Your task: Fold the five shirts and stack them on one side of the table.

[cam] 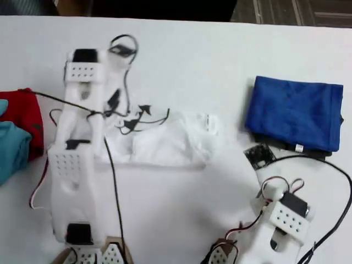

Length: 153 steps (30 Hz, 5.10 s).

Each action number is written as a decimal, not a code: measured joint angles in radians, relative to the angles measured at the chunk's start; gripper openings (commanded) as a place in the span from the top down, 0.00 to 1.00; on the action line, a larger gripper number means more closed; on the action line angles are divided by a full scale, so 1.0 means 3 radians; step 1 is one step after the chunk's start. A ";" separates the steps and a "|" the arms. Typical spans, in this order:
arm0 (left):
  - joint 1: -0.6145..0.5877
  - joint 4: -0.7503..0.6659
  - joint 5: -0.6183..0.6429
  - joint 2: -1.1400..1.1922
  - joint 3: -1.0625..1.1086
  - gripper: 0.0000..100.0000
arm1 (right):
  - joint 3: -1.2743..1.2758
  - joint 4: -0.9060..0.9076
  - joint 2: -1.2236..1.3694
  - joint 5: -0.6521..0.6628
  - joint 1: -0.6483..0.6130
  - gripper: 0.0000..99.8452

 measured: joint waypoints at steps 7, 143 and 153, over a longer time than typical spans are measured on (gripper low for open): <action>0.0568 0.0000 0.0000 -0.0742 0.0281 0.98 | 0.0317 -0.0445 -0.0020 -0.0343 0.0205 0.90; -0.2076 -0.3309 0.0721 -0.2414 0.5012 0.97 | -0.3974 0.1222 0.4107 -0.1790 -0.3682 0.86; -0.2076 -0.3309 0.0721 -0.2414 0.5012 0.97 | -0.3775 0.0921 0.2982 -0.1795 -0.3677 0.86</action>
